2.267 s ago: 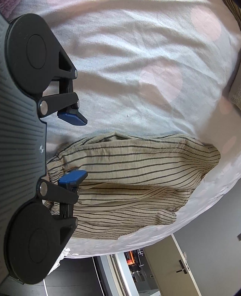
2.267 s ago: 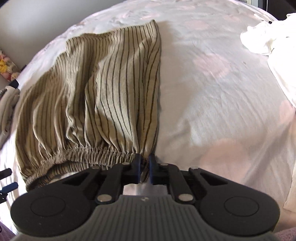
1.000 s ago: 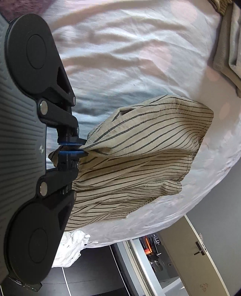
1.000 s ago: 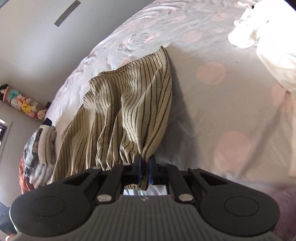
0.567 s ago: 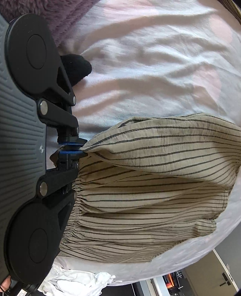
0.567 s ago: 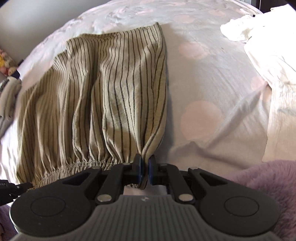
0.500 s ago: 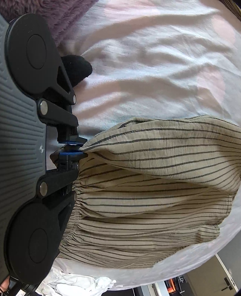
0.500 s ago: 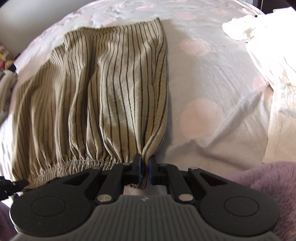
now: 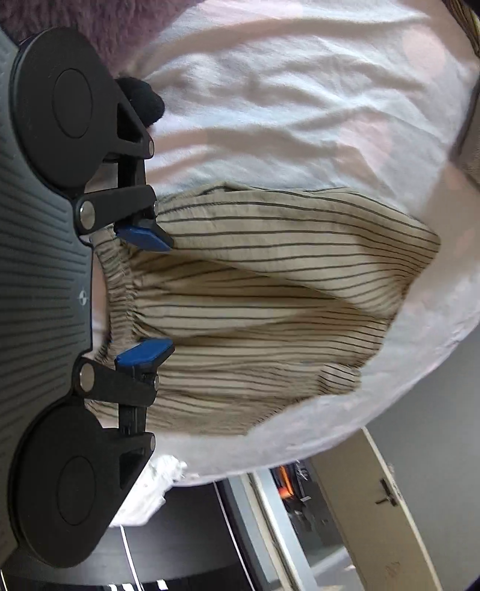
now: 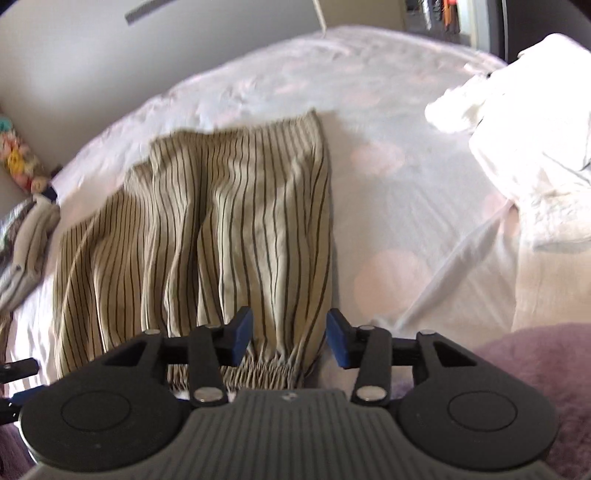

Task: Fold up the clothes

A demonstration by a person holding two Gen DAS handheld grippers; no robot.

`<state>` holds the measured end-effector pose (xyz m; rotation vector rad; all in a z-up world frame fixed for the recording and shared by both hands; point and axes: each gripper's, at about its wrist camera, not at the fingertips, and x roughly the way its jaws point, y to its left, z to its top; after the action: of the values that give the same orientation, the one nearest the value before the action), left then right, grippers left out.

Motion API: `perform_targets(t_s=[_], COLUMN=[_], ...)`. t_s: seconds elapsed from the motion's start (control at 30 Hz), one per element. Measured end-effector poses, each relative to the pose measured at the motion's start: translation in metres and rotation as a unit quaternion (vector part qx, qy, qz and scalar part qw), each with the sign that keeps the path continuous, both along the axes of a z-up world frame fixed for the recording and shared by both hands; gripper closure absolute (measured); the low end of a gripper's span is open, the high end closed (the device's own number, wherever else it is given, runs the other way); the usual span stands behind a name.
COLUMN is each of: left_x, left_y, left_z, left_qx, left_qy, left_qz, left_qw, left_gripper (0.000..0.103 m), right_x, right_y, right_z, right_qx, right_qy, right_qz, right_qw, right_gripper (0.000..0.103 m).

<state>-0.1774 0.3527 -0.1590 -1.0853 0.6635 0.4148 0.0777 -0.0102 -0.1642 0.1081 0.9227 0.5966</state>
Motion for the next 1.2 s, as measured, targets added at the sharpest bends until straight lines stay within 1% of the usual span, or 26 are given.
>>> perform_targets(t_s=[0.03,0.13,0.2,0.23,0.3,0.37,0.4,0.47,0.53,0.57,0.67,0.73,0.8,0.87,0.97,1.07,1.1,1.17,1.2], left_x=[-0.003,0.006,0.018,0.023,0.035,0.049,0.062,0.080,0.096,0.101,0.116,0.123,0.130,0.136,0.145,0.152,0.154,0.158,0.160], left_y=[0.006,0.029,0.054,0.067,0.088,0.106,0.114,0.134,0.153,0.160,0.173,0.176,0.177,0.177,0.172,0.171,0.171,0.169,0.168], left_z=[0.006,0.020,0.024,0.025,0.028,0.032,0.031,0.028,0.019,0.013,-0.009,-0.024,-0.037,-0.045,-0.050,-0.059,-0.063,-0.064,-0.065], left_qx=[0.010,0.049,0.077,0.092,0.130,0.185,0.209,0.235,0.244,0.254,0.278,0.282,0.286,0.290,0.310,0.314,0.311,0.317,0.321], left_qy=[-0.009,-0.010,0.004,0.015,0.045,0.071,0.076,0.070,0.061,0.058,0.074,0.079,0.083,0.080,0.084,0.100,0.104,0.107,0.108], left_qz=[0.012,0.046,0.060,0.068,0.094,0.106,0.107,0.104,0.111,0.115,0.122,0.116,0.111,0.100,0.085,0.077,0.078,0.075,0.073], left_qw=[0.9998,0.9977,0.9952,0.9933,0.9860,0.9745,0.9690,0.9640,0.9614,0.9587,0.9500,0.9490,0.9481,0.9484,0.9433,0.9408,0.9415,0.9393,0.9380], left_gripper=[0.052,0.052,0.053,0.054,0.055,0.055,0.055,0.055,0.055,0.055,0.055,0.055,0.055,0.055,0.055,0.055,0.055,0.056,0.056], right_x=[0.001,0.009,0.024,0.032,0.048,0.068,0.079,0.109,0.140,0.155,0.186,0.203,0.219,0.234,0.243,0.244,0.245,0.249,0.251], right_y=[-0.001,0.000,0.006,0.011,0.020,0.032,0.039,0.056,0.074,0.083,0.109,0.124,0.136,0.144,0.156,0.164,0.165,0.164,0.163], right_z=[0.002,0.005,0.006,0.008,0.011,0.015,0.016,0.013,0.009,0.006,-0.005,-0.016,-0.027,-0.037,-0.049,-0.058,-0.061,-0.067,-0.071], right_qx=[0.009,0.029,0.041,0.045,0.046,0.040,0.038,0.042,0.048,0.050,0.044,0.040,0.037,0.037,0.028,-0.004,-0.013,-0.026,-0.029], right_qy=[-0.002,0.005,0.009,0.002,-0.025,-0.062,-0.076,-0.087,-0.095,-0.100,-0.125,-0.138,-0.141,-0.139,-0.141,-0.149,-0.151,-0.144,-0.136], right_qz=[-0.007,-0.027,-0.040,-0.042,-0.042,-0.039,-0.038,-0.036,-0.035,-0.034,-0.024,-0.015,-0.017,-0.026,-0.025,-0.016,-0.014,-0.016,-0.019], right_qw=[1.000,0.999,0.998,0.998,0.998,0.997,0.996,0.995,0.994,0.993,0.991,0.989,0.989,0.989,0.989,0.989,0.988,0.989,0.990], right_gripper=[0.052,0.052,0.052,0.052,0.052,0.052,0.054,0.056,0.058,0.058,0.058,0.058,0.059,0.059,0.059,0.059,0.059,0.061,0.066])
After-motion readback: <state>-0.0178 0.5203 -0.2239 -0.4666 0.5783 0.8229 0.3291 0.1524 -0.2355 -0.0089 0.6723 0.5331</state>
